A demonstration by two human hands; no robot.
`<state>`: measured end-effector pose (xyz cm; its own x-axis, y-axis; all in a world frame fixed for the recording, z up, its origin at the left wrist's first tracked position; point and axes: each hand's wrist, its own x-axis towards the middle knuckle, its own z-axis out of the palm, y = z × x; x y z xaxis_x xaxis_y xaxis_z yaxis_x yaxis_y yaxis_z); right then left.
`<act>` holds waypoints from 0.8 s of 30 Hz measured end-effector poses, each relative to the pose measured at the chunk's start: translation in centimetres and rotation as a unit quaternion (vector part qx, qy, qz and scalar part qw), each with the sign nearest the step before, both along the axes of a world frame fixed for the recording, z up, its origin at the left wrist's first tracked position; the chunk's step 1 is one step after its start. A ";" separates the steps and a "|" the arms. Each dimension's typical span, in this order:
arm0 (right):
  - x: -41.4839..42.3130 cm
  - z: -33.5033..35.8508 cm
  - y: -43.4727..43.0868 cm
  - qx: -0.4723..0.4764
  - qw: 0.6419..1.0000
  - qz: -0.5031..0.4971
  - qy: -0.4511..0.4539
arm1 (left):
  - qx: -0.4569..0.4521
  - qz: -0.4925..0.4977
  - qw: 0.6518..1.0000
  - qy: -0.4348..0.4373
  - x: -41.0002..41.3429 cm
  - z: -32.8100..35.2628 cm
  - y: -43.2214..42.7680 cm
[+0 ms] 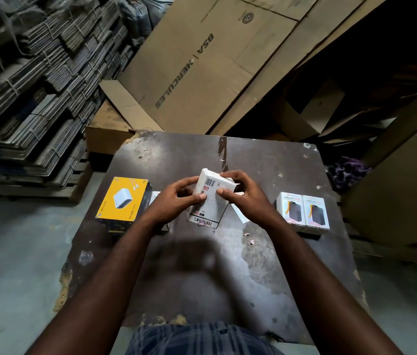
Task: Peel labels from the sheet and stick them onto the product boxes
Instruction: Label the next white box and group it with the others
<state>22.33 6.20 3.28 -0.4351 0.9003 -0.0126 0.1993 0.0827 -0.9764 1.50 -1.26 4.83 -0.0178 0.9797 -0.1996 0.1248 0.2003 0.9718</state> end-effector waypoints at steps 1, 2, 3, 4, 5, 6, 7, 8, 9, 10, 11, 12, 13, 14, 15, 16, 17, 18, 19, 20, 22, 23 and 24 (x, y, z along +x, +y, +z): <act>-0.2 -0.2 -0.2 -0.007 1.000 -0.014 0.011 | -0.008 0.007 1.000 -0.004 0.1 -0.1 0.1; -0.4 -0.5 -0.2 0.007 1.000 -0.028 0.009 | -0.015 0.016 1.000 -0.006 0.2 -0.2 0.3; -0.5 -0.6 -0.3 0.037 0.999 -0.037 -0.007 | -0.024 0.026 0.999 -0.005 0.4 -0.2 0.4; -0.5 -0.8 -0.4 0.064 0.997 -0.037 -0.027 | -0.032 0.031 0.999 0.001 0.5 -0.2 0.4; -0.5 -0.7 -0.4 0.080 0.996 -0.028 -0.039 | -0.043 0.035 0.998 0.006 0.6 -0.2 0.5; -0.5 -0.5 -0.5 0.073 0.996 -0.015 -0.040 | -0.055 0.039 0.998 0.004 0.7 -0.3 0.6; -0.4 -0.3 -0.5 0.045 0.998 -0.002 -0.035 | -0.066 0.041 0.997 -0.001 0.6 -0.3 0.6; -0.3 -0.4 -0.4 0.012 0.999 0.008 -0.034 | -0.072 0.040 0.997 -0.008 0.6 -0.3 0.7; -0.3 -0.4 -0.3 -0.021 0.999 0.010 -0.038 | -0.075 0.038 0.996 -0.015 0.6 -0.1 0.7; -0.2 -0.4 -0.2 -0.055 0.998 0.007 -0.038 | -0.079 0.031 0.996 -0.022 0.5 0.0 0.7; -0.2 -0.3 -0.2 -0.088 0.996 0.000 -0.029 | -0.086 0.022 0.996 -0.030 0.5 0.1 0.7; -0.2 -0.4 -0.1 -0.119 0.993 -0.007 -0.012 | -0.087 0.013 0.995 -0.042 0.7 0.4 0.7; -0.2 -0.3 -0.1 -0.149 0.989 -0.016 0.008 | -0.087 0.010 0.995 -0.055 0.9 0.5 0.7; -0.1 -0.3 -0.1 -0.174 0.984 -0.023 0.026 | -0.087 0.018 0.993 -0.075 1.2 0.8 0.7; -0.1 -0.1 -0.2 -0.195 0.980 -0.026 0.040 | -0.087 0.037 0.991 -0.099 1.4 0.8 0.7; -0.1 -0.1 -0.2 -0.212 0.976 -0.028 0.047 | -0.086 0.056 0.987 -0.127 1.5 0.8 0.6; -0.1 -0.2 -0.2 -0.226 0.972 -0.029 0.049 | -0.083 0.069 0.982 -0.153 1.4 0.7 0.6; -0.1 -0.5 -0.2 -0.235 0.970 -0.035 0.050 | -0.080 0.077 0.978 -0.174 1.4 0.5 0.6; -0.1 -0.6 -0.2 -0.244 0.967 -0.045 0.054 | -0.075 0.083 0.975 -0.190 1.2 0.3 0.6; -0.2 -0.7 -0.2 -0.249 0.965 -0.057 0.059 | -0.069 0.093 0.973 -0.201 1.2 0.1 0.6; -0.5 -0.8 -0.3 -0.255 0.962 -0.077 0.066 | -0.066 0.108 0.970 -0.206 1.3 -0.3 0.5; -0.8 -0.8 -0.4 -0.255 0.961 -0.082 0.068 | -0.065 0.112 0.970 -0.203 1.5 -0.4 0.5; -1.0 -0.8 -0.5 -0.251 0.962 -0.085 0.069 | -0.064 0.113 0.971 -0.201 1.8 -0.6 0.5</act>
